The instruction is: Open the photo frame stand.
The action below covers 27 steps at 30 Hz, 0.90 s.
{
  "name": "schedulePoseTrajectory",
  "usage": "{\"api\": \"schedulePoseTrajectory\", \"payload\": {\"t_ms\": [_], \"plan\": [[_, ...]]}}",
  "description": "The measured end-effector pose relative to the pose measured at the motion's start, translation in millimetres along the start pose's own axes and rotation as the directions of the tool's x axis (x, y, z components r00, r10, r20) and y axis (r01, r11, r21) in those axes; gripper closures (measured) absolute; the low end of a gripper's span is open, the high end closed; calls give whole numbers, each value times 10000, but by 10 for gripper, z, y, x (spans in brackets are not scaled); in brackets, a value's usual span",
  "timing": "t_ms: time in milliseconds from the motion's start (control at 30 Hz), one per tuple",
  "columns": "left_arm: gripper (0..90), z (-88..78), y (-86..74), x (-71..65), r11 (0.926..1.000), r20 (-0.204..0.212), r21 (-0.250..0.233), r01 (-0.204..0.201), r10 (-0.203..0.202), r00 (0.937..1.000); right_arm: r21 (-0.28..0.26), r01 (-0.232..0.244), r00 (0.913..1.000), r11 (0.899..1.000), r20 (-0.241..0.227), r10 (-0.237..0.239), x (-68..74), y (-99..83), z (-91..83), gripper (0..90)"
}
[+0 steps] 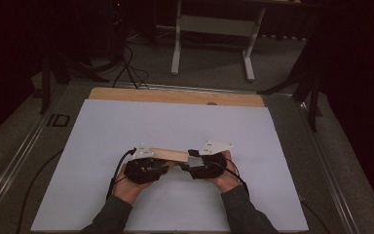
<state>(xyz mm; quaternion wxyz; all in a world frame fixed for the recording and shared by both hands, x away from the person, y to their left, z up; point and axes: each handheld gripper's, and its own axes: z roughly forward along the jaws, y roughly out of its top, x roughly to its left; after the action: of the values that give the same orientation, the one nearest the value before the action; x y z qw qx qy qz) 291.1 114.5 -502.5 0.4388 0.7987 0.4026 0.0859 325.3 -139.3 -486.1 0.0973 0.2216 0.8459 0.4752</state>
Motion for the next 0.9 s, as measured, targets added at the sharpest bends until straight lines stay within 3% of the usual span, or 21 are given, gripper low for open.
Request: {"api": "schedulePoseTrajectory", "payload": {"t_ms": [200,900], "plan": [[614,-28,2,-11,9998,-199,-36,-221,220,9996,104,-69,10000,9999,-66,70,-2,-45,5,384],[612,-61,2,-5,9996,-226,-91,-261,258,9994,98,-263,9996,9996,-57,263,-113,-99,-105,405]]}}
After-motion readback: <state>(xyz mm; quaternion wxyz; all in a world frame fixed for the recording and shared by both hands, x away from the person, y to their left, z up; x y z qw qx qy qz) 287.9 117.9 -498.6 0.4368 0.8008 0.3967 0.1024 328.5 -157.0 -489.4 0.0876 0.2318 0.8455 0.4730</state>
